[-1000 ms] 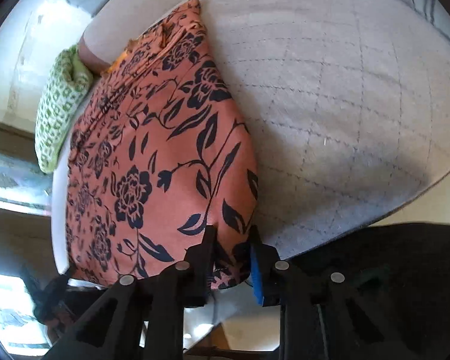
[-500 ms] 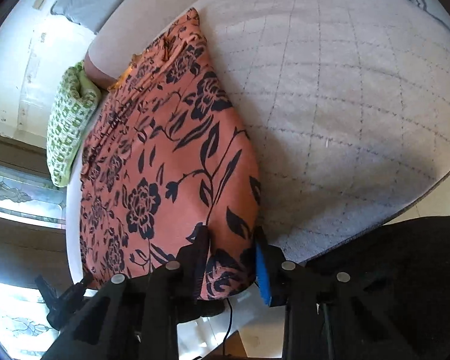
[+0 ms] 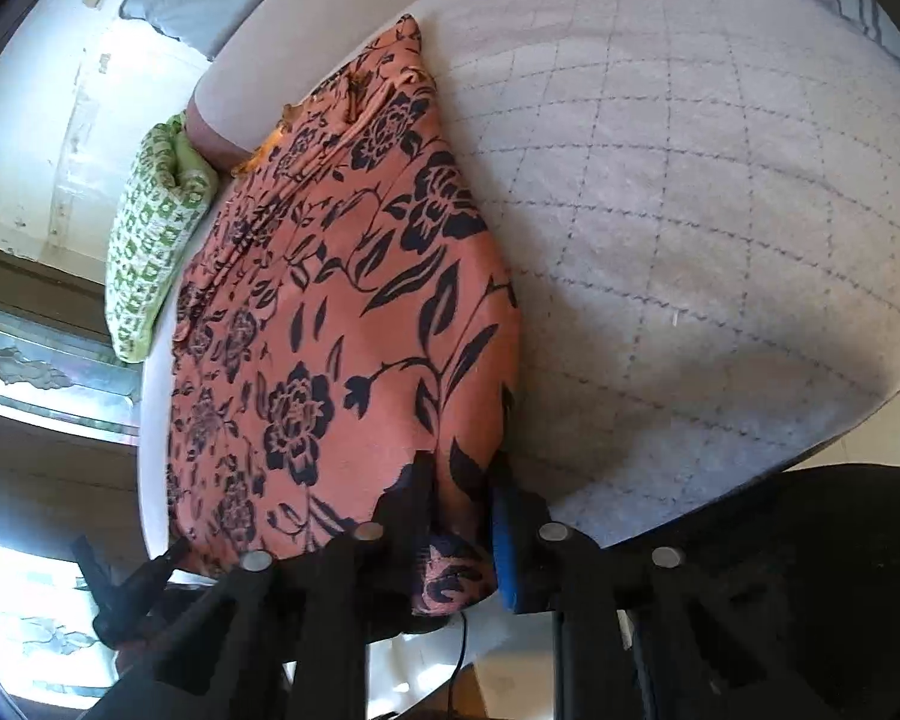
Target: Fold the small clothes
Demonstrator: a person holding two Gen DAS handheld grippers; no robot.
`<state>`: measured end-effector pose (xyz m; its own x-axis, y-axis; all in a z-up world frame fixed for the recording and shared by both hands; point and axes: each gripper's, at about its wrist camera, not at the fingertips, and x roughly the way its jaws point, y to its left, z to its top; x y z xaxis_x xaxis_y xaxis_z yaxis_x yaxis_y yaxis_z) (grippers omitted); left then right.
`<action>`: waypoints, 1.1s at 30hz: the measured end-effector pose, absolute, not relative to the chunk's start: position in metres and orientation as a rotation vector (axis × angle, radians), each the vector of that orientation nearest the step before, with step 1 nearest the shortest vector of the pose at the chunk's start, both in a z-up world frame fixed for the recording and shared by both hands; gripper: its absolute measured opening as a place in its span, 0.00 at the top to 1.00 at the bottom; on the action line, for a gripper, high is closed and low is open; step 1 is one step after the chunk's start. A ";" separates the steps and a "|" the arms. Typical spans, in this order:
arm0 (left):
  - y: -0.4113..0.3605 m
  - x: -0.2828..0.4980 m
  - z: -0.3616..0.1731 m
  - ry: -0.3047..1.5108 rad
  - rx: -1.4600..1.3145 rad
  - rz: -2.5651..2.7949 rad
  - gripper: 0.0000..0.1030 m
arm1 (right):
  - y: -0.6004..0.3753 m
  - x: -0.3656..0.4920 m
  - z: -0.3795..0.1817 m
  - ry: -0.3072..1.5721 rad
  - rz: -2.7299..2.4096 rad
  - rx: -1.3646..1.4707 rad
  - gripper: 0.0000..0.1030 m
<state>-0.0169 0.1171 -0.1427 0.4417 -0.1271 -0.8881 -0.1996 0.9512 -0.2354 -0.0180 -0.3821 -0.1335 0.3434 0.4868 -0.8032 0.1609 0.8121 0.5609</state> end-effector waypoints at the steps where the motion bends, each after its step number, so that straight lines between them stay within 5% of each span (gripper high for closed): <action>1: 0.119 -0.017 -0.141 1.112 -0.344 0.036 0.93 | -0.382 -0.018 -0.132 1.221 0.236 0.634 0.84; 9: 0.133 0.004 -0.085 1.004 -0.507 -0.068 0.93 | -0.397 0.002 -0.085 1.106 0.354 0.759 0.86; 17: 0.121 0.143 -0.025 0.879 -0.433 -0.165 0.93 | -0.397 0.131 -0.024 0.941 0.405 0.739 0.83; 19: 0.111 0.152 -0.027 0.868 -0.406 -0.189 0.93 | -0.395 0.139 -0.026 0.981 0.404 0.705 0.58; 20: 0.104 0.152 -0.032 0.865 -0.384 -0.184 0.93 | -0.394 0.134 -0.031 1.012 0.367 0.667 0.14; 21: 0.101 0.147 -0.039 0.866 -0.378 -0.181 0.93 | -0.395 0.125 -0.039 1.043 0.320 0.632 0.04; 28: 0.124 0.104 -0.069 0.915 -0.429 -0.132 0.93 | -0.396 0.041 -0.117 1.388 0.222 0.645 0.07; 33: 0.129 0.088 -0.065 0.900 -0.393 -0.133 0.93 | -0.382 0.007 -0.140 1.435 0.218 0.769 0.30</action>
